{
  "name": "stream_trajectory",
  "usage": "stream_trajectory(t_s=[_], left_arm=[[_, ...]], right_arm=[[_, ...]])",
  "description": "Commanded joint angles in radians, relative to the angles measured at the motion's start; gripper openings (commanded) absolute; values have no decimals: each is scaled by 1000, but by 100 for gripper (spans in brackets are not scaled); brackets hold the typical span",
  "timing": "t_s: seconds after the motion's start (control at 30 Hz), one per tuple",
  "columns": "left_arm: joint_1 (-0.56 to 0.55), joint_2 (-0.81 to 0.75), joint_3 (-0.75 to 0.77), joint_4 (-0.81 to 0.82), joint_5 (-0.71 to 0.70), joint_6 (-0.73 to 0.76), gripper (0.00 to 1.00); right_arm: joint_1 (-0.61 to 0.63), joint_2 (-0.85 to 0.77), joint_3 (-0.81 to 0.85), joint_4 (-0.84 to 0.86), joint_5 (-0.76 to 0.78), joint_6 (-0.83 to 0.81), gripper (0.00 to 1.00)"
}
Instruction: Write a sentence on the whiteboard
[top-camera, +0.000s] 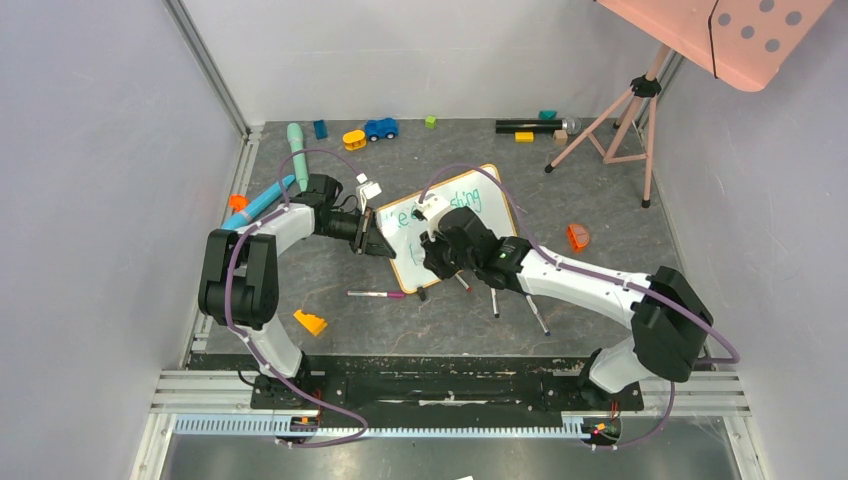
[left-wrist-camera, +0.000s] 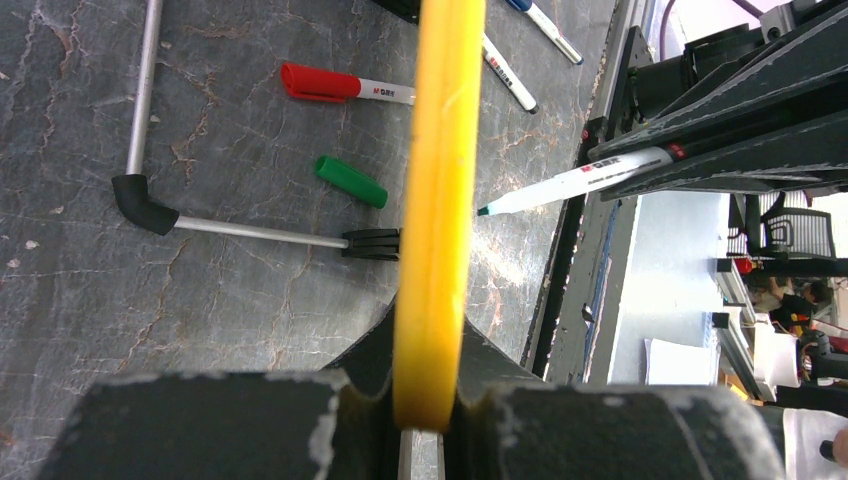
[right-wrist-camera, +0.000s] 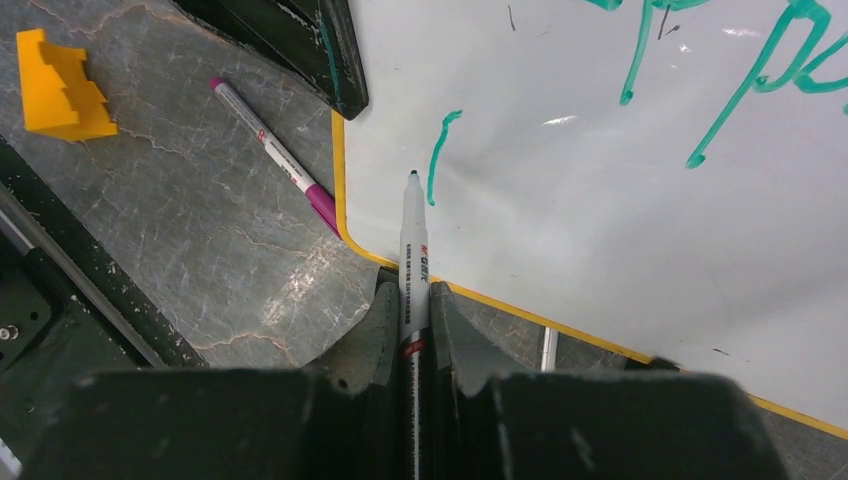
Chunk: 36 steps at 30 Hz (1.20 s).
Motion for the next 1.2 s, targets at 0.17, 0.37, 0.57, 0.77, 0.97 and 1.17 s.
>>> stream_trajectory(t_s=[0.17, 0.37, 0.57, 0.77, 0.97, 1.17], left_arm=[[-43, 37, -38, -74, -111, 54, 2], [-44, 37, -38, -73, -112, 54, 2], [-44, 33, -40, -72, -115, 57, 2], [-44, 32, -41, -72, -114, 59, 2], [-44, 30, -41, -73, -113, 59, 2], [-44, 31, -41, -73, -115, 60, 2]], right_arm=[[0, 33, 49, 44, -6, -26, 0], [0, 37, 51, 52, -7, -33, 0], [1, 48, 61, 59, -9, -38, 0], [0, 67, 79, 59, 0, -46, 0], [-1, 81, 92, 33, 60, -43, 0], [-2, 81, 92, 14, 115, -32, 0]])
